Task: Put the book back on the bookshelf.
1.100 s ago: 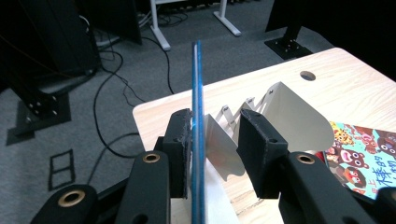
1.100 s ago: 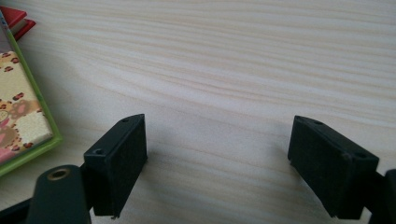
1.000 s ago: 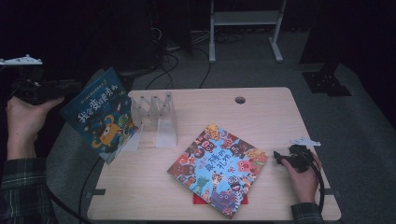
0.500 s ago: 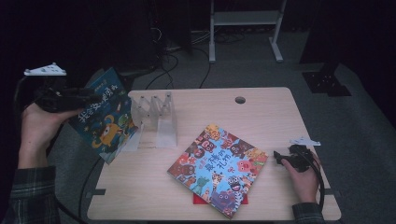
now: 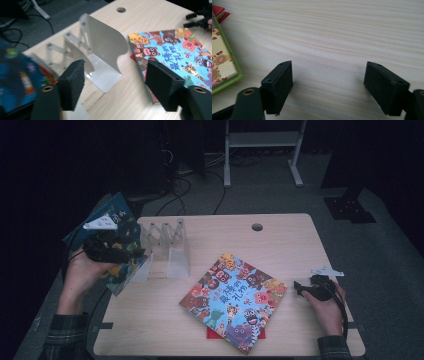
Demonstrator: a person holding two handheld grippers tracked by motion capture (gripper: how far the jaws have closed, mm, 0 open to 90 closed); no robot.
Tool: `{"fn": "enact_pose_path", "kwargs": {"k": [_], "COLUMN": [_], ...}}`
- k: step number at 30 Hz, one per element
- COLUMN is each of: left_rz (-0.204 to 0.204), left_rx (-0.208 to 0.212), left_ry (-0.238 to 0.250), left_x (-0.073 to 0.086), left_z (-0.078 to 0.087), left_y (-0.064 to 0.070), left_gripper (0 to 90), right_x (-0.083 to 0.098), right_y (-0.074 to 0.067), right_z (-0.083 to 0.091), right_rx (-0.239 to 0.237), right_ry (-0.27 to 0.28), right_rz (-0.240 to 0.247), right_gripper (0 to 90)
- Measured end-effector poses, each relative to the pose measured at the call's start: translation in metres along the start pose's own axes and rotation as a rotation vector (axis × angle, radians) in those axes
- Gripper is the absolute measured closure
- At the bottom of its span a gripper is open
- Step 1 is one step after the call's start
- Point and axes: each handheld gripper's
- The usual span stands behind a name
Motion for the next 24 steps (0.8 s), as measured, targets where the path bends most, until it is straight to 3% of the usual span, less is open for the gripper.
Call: {"fn": "enact_pose_path", "kwargs": {"k": [3,7,16,20,24], "left_rz": [-0.013,-0.006,0.012,0.027,0.033], "left_rx": [-0.007,0.021,0.065,0.091,0.117], "left_ry": [-0.003,-0.004,-0.036,-0.061,-0.053], "left_x": [0.010,0.025,0.069,0.084,0.096], "left_z": [-0.010,-0.022,-0.056,-0.071,-0.084], "left_y": [0.008,0.015,0.030,0.038,0.048], "left_gripper": [19.6,17.3,2.1,0.5,0.0], "right_x": [0.000,0.000,0.000,0.001,0.001], "right_y": [0.000,0.001,0.001,0.000,-0.001], "right_z": [0.000,-0.001,0.000,0.001,0.004], "right_rx": [0.002,-0.002,-0.005,-0.013,-0.026], "right_ry": [-0.007,-0.009,-0.008,-0.003,0.008], "right_rz": [-0.003,0.000,0.002,0.010,0.017], "right_gripper": [17.4,16.4,17.1,20.6,33.7]}}
Point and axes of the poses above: each handheld gripper's, and its own axes: z roughly backward along the jaws, x roughly out of its underside, y roughly to its right, and after that the axes turned 8 degrees about y, right-handed
